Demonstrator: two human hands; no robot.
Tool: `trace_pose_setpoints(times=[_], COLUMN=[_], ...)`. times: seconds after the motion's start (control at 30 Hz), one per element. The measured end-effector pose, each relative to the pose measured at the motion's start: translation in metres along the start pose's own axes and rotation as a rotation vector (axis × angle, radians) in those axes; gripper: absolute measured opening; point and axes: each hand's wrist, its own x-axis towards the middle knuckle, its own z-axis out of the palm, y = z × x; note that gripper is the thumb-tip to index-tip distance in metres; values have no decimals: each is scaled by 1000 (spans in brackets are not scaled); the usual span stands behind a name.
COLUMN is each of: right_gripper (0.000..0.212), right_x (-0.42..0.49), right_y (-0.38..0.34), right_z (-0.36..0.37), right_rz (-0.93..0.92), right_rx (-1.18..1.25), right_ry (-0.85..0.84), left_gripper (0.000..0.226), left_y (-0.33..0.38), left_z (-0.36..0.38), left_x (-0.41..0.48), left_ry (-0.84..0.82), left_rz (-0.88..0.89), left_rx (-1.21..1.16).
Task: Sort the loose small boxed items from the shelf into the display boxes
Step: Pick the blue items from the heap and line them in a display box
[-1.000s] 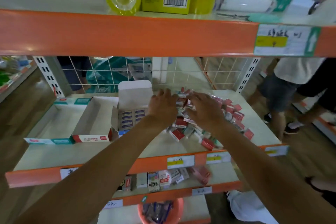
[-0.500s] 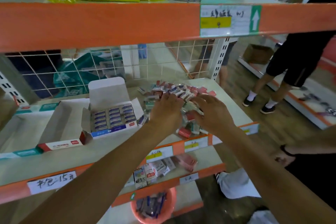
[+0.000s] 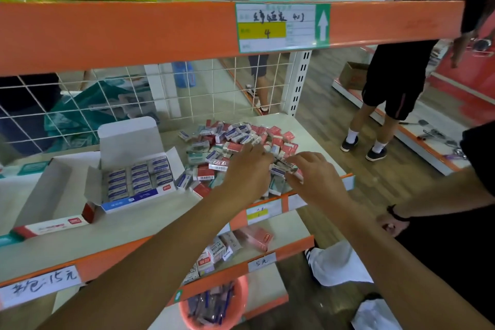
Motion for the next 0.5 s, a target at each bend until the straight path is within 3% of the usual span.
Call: trace_pose_setpoints(times=[0.27, 0.5], right_gripper=[31, 26], right_x=[11, 20], right_y=[10, 9], right_z=[0, 3], right_rz=[88, 89], right_rx=[3, -10], right_ry=[-58, -30], left_gripper=[29, 22], left_y=[4, -1], left_z=[15, 12], left_x=[21, 21], left_ry=[-83, -119], left_rz=[66, 7], left_rx=[98, -21])
